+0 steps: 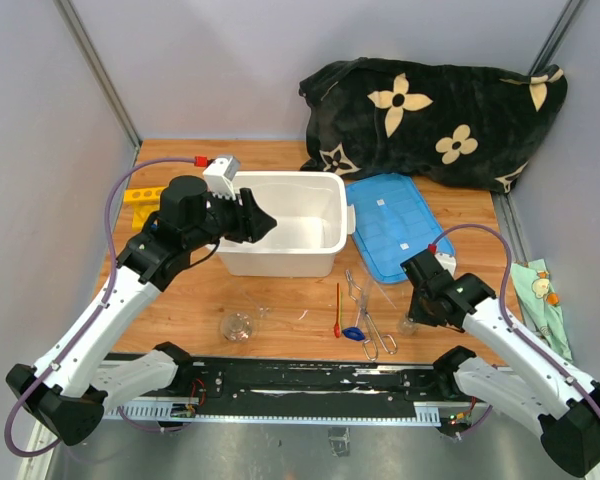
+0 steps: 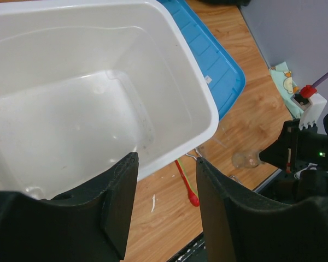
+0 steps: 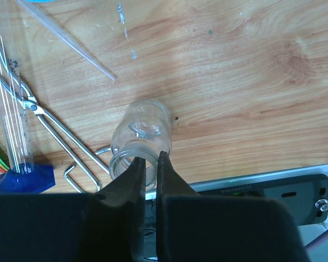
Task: Organize the chemistry lab equipment
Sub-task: Pick up the collection bottle at the center of the board.
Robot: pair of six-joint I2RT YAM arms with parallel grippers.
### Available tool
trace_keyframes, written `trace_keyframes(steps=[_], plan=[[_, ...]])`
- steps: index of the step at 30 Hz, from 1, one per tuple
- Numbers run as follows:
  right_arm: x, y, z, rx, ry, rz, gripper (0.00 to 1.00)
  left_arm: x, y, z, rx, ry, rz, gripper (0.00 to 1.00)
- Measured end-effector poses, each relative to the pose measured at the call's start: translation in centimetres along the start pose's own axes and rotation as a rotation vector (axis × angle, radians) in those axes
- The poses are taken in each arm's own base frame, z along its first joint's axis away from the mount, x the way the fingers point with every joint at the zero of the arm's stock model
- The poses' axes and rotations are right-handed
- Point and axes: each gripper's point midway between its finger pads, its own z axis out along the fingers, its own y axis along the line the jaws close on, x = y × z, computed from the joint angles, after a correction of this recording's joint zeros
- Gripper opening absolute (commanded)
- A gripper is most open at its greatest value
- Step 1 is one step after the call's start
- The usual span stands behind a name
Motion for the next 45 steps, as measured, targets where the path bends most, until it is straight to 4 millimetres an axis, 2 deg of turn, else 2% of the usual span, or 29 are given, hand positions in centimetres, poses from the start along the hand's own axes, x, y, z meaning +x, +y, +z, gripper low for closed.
trace_keyframes(steps=[6, 9, 12, 16, 20, 21, 22, 24, 28, 31, 33, 36, 39, 41, 45], plan=[[-0.1, -0.1, -0.5, 0.004, 0.005, -0.002, 0.01, -0.1, 0.0, 0.2, -0.003, 0.007, -0.001, 0.51], [-1.1, 0.2, -2.1, -0.016, -0.016, 0.003, 0.01, -0.4, 0.0, 0.4, -0.008, 0.007, -0.002, 0.51], [-3.5, 1.3, -5.0, -0.073, -0.079, 0.015, 0.01, -0.7, 0.1, 0.8, -0.019, 0.006, -0.006, 0.54], [-7.7, 3.1, -9.8, -0.158, -0.178, 0.001, 0.01, -1.6, 0.3, 1.6, -0.041, 0.001, -0.015, 0.56], [-11.5, 5.0, -13.2, -0.196, -0.233, -0.069, 0.01, -4.0, 0.3, 2.9, -0.073, -0.031, -0.013, 0.56], [-13.1, 6.0, -14.2, -0.208, -0.257, -0.098, 0.01, -4.8, 0.4, 3.2, -0.079, -0.040, -0.014, 0.56], [-14.3, 6.7, -15.0, -0.215, -0.272, -0.121, 0.01, -5.8, 0.5, 3.6, -0.082, -0.050, -0.018, 0.56], [-18.0, 9.1, -16.9, -0.240, -0.323, -0.176, 0.01, -7.9, 1.1, 4.3, -0.092, -0.067, -0.031, 0.56], [-25.9, 15.4, -18.7, -0.285, -0.406, -0.268, 0.01, -14.5, 3.7, 5.5, -0.151, -0.143, -0.060, 0.55], [-30.4, 20.6, -18.1, -0.352, -0.444, -0.324, 0.01, -17.4, 5.4, 5.6, -0.216, -0.187, -0.078, 0.55], [-31.4, 23.2, -16.5, -0.398, -0.437, -0.357, 0.01, -17.6, 6.6, 5.3, -0.263, -0.203, -0.110, 0.56], [-29.6, 25.4, -12.5, -0.443, -0.333, -0.422, 0.01, -16.2, 8.5, 4.3, -0.318, -0.209, -0.189, 0.55], [-27.2, 26.4, -9.4, -0.458, -0.246, -0.486, 0.01, -12.8, 11.3, 2.9, -0.388, -0.215, -0.267, 0.55], [-27.0, 27.5, -8.6, -0.474, -0.242, -0.529, 0.00, -11.2, 12.8, 2.1, -0.433, -0.215, -0.303, 0.55], [-27.3, 31.2, -9.5, -0.555, -0.314, -0.604, 0.01, -11.8, 13.8, 1.7, -0.466, -0.253, -0.310, 0.54]])
